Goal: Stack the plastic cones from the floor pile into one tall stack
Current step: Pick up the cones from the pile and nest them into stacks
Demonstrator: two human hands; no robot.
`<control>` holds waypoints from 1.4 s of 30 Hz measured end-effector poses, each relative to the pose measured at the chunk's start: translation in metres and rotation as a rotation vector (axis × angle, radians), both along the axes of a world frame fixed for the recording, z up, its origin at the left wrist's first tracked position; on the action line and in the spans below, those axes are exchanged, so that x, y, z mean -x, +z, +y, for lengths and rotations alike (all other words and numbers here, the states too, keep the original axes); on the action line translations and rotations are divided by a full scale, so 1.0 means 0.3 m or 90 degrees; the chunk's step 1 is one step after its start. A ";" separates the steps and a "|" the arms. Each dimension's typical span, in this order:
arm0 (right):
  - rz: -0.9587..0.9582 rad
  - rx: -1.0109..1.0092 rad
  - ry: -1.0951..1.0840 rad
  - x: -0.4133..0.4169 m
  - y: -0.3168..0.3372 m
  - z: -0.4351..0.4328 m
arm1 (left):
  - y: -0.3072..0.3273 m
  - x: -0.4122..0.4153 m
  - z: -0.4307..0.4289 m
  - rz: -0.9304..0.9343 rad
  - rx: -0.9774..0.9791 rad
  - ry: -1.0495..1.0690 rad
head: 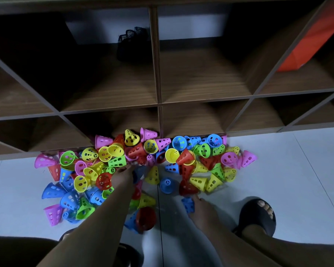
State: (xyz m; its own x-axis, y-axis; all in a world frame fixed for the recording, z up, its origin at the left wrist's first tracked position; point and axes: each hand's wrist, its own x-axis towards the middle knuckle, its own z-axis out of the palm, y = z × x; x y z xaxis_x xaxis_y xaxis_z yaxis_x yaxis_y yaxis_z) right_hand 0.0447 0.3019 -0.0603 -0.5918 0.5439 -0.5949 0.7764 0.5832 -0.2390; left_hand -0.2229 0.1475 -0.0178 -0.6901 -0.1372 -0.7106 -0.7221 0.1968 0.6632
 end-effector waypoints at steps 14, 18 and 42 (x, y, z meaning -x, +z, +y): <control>0.153 0.126 -0.253 0.014 -0.003 0.028 | 0.004 -0.154 0.049 -0.018 -0.157 -0.179; 0.185 0.086 -0.261 0.011 0.030 0.034 | 0.021 -0.201 0.084 -0.039 -0.148 -0.228; 0.288 0.625 -0.670 0.277 0.093 0.019 | -0.148 -0.234 0.112 -0.031 0.111 -0.389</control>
State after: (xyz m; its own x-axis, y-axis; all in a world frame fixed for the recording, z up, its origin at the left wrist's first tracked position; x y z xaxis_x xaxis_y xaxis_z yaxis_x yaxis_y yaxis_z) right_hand -0.0385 0.3076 -0.0325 -0.4238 0.3299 -0.8435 0.4825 -0.7060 -0.5185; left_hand -0.1527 0.1811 -0.0622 -0.6481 0.1548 -0.7457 -0.4739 0.6845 0.5540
